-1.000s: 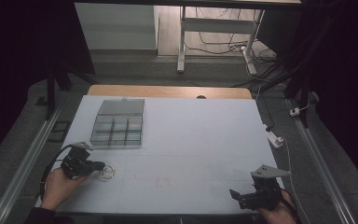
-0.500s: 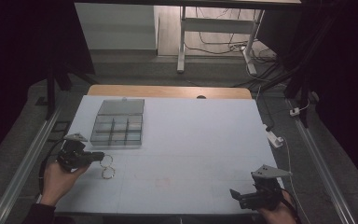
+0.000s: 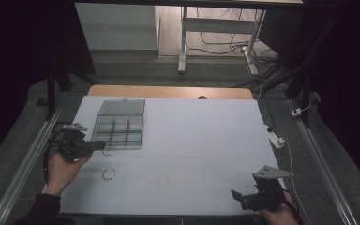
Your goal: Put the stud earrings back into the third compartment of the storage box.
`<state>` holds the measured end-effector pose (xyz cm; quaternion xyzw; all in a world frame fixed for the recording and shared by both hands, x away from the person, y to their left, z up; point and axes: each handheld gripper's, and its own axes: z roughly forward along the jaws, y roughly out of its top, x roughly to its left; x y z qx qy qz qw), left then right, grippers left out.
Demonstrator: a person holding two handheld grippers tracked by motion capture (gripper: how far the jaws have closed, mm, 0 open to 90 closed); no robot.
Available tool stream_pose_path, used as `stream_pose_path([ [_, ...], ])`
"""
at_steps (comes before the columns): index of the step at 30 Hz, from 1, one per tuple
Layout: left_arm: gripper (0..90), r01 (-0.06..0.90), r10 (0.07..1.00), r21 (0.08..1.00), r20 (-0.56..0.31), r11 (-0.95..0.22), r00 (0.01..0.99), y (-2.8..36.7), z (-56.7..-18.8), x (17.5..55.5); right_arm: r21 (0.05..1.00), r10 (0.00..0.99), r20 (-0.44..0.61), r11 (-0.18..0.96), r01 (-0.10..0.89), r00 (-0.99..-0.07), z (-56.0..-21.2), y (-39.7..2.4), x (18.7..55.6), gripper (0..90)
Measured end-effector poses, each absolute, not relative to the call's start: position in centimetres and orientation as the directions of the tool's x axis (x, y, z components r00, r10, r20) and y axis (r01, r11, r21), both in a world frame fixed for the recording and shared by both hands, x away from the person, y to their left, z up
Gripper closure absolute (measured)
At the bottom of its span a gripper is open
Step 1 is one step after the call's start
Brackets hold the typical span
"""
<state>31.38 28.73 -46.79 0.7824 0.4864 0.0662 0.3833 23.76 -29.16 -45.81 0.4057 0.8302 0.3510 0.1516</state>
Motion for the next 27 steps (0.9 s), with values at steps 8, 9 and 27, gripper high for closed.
stream_pose_path([
  [8, 86.6, 0.697, 0.814, 0.68, -0.259, -0.229, 0.52, 27.9, -46.5, 33.6, 0.705, 0.78, 0.032, 0.425, 0.567, -0.625, -45.8, -29.2, 23.8, 0.0],
  [9, 86.6, 0.696, 0.815, 0.68, -0.258, -0.228, 0.519, 27.8, -46.5, 33.8, 0.705, 0.78, 0.033, 0.425, 0.568, -0.624, -45.8, -29.2, 23.8, 0.0],
  [27, 86.5, 0.703, 0.844, 0.678, -0.233, -0.215, 0.483, 25.8, -46.5, 38.4, 0.706, 0.781, 0.038, 0.421, 0.57, -0.623, -45.9, -29.2, 23.8, 0.0],
])
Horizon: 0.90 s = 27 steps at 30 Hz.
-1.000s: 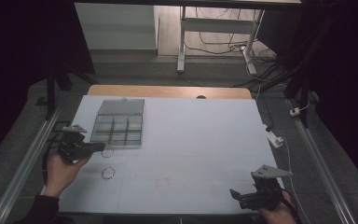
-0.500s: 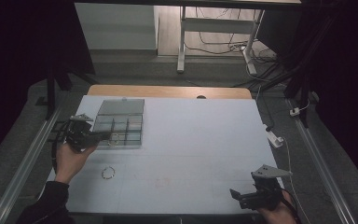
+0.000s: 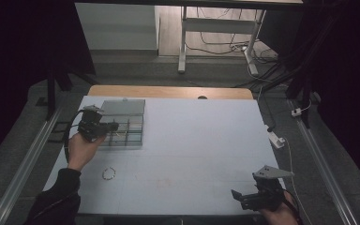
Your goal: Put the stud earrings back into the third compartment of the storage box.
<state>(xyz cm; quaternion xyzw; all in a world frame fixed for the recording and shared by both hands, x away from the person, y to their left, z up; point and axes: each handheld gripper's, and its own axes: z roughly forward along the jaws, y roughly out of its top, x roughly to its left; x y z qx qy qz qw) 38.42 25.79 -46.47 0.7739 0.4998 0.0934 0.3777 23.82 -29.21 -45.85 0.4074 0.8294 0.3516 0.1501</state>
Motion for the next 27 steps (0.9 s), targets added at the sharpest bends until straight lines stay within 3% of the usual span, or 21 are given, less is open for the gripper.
stream_pose_path([
  [27, 86.4, 0.723, 0.875, 0.646, -0.174, -0.245, 0.452, 22.3, -48.7, 45.3, 0.704, 0.78, 0.048, 0.417, 0.575, -0.624, -45.8, -29.3, 23.8, 0.0],
])
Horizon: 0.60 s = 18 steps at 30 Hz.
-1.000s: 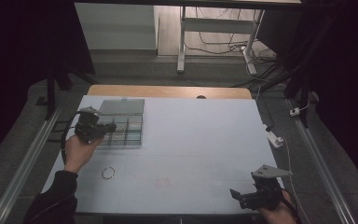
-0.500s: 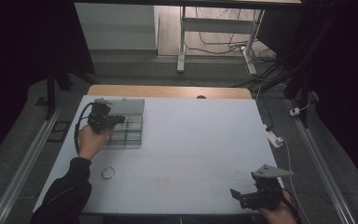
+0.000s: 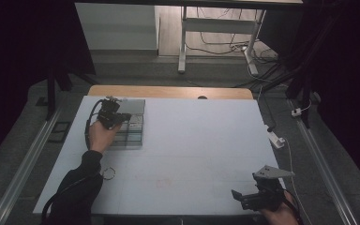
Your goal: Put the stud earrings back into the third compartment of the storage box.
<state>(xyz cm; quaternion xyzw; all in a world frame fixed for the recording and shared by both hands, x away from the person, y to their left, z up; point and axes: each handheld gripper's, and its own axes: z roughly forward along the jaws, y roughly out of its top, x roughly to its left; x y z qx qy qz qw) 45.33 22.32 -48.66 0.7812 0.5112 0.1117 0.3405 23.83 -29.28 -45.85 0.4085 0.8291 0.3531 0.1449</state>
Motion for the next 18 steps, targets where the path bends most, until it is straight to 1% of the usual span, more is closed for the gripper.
stream_pose_path([
  [6, 86.3, 0.733, 0.883, 0.628, -0.152, -0.261, 0.444, 21.7, -49.6, 46.0, 0.706, 0.778, 0.039, 0.423, 0.568, -0.628, -45.9, -29.2, 23.8, 0.0],
  [10, 84.8, 0.738, 0.879, 0.608, -0.135, -0.291, 0.458, 21.4, -50.4, 46.3, 0.703, 0.775, 0.035, 0.43, 0.566, -0.631, -45.9, -29.2, 23.7, 0.0],
  [11, 81.1, 0.738, 0.879, 0.608, -0.135, -0.291, 0.458, 21.4, -50.4, 46.3, 0.703, 0.775, 0.035, 0.43, 0.566, -0.631, -45.9, -29.2, 23.7, 0.0],
  [12, 74.6, 0.728, 0.877, 0.62, -0.132, -0.291, 0.462, 21.5, -50.4, 46.3, 0.704, 0.775, 0.034, 0.43, 0.565, -0.631, -45.8, -29.2, 23.7, 0.0],
  [15, 66.8, 0.716, 0.863, 0.628, -0.137, -0.304, 0.486, 21.7, -49.9, 46.1, 0.706, 0.776, 0.031, 0.429, 0.564, -0.63, -45.8, -29.2, 23.7, 0.0],
  [18, 55.5, 0.704, 0.854, 0.636, -0.132, -0.316, 0.503, 21.9, -49.7, 45.9, 0.705, 0.775, 0.03, 0.431, 0.563, -0.631, -45.8, -29.2, 23.7, 0.0],
])
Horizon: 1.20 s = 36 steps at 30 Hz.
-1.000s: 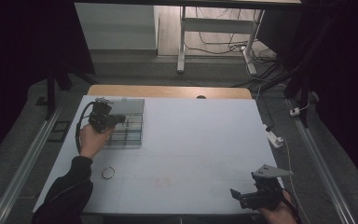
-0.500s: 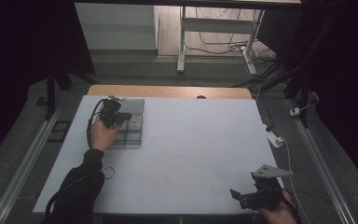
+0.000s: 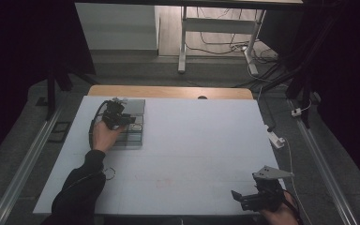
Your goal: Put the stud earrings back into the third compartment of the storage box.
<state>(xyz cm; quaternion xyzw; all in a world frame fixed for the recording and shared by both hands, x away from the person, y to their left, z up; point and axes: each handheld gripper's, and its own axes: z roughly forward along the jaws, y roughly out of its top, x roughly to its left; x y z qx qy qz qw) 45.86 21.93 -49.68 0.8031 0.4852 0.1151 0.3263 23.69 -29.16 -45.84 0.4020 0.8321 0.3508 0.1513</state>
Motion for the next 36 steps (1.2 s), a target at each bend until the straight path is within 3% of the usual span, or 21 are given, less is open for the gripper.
stream_pose_path([
  [9, 23.2, 0.672, 0.826, 0.673, -0.161, -0.309, 0.541, 22.1, -48.2, 44.7, 0.707, 0.774, 0.026, 0.433, 0.559, -0.633, -45.8, -29.1, 23.6, 0.0],
  [13, 17.5, 0.674, 0.812, 0.688, -0.214, -0.269, 0.543, 22.5, -47.4, 43.6, 0.707, 0.774, 0.027, 0.432, 0.559, -0.633, -45.8, -29.1, 23.6, 0.0],
  [19, 4.6, 0.663, 0.79, 0.691, -0.22, -0.288, 0.572, 23.2, -47.2, 42.0, 0.707, 0.773, 0.023, 0.436, 0.558, -0.633, -45.8, -29.1, 23.6, 0.0],
  [31, 0.0, 0.635, 0.774, 0.694, -0.178, -0.339, 0.608, 24.0, -47.0, 38.3, 0.707, 0.773, 0.021, 0.437, 0.556, -0.634, -45.8, -29.1, 23.6, 0.0],
  [36, 0.0, 0.64, 0.8, 0.713, -0.19, -0.286, 0.569, 24.7, -46.8, 36.5, 0.709, 0.772, 0.019, 0.438, 0.553, -0.635, -45.8, -29.1, 23.6, 0.0],
])
